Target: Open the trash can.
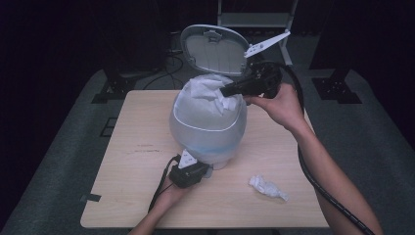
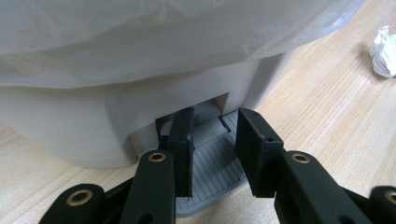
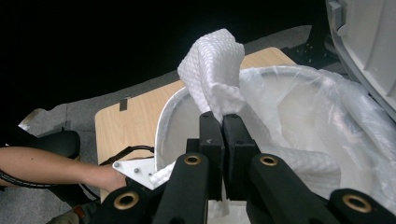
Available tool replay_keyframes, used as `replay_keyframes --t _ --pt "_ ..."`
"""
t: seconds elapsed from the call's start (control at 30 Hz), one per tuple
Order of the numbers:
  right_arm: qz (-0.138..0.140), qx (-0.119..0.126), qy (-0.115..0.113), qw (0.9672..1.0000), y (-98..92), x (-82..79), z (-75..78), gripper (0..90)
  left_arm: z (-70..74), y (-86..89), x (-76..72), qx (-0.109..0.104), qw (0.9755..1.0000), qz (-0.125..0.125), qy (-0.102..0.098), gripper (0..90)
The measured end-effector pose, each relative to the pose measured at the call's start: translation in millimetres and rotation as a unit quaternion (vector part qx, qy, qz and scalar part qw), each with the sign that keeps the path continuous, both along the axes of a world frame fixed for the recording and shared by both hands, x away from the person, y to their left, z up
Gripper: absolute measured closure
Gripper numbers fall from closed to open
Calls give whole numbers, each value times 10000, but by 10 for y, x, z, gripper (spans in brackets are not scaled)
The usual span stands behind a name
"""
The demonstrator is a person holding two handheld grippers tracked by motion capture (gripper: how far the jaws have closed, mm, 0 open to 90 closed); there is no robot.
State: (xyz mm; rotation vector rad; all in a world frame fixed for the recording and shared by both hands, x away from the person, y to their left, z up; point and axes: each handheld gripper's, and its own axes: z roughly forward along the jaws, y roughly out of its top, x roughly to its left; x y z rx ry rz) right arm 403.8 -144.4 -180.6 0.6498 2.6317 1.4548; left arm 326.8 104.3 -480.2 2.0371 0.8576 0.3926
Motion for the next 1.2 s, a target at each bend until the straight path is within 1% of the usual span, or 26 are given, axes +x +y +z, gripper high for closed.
replay_keyframes --t 0.3,0.7,0.73,0.77,0.93,1.07,1.13,1.2 --pt "-45 -36 118 9999 71 79 -104 870 0 0 0 -1 10000 -2 1 675" --pt "-71 -94 168 9998 115 133 -184 861 0 1 1 -2 10000 -2 3 675" --pt "-69 -85 174 9998 118 139 -195 856 0 1 0 -3 10000 0 5 675" --pt "-89 -90 207 9997 121 149 -213 829 0 1 0 -3 10000 0 5 675" --pt "-110 -94 268 9995 126 161 -239 799 0 1 0 -2 10000 0 5 675" --pt "-116 -76 259 9996 118 162 -236 789 0 1 1 -1 10000 -2 3 675" --pt "-125 -44 266 9996 110 158 -232 760 0 0 0 -3 10000 0 4 675" --pt "-134 -58 269 9995 105 158 -231 754 0 1 1 -3 10000 -2 4 675"
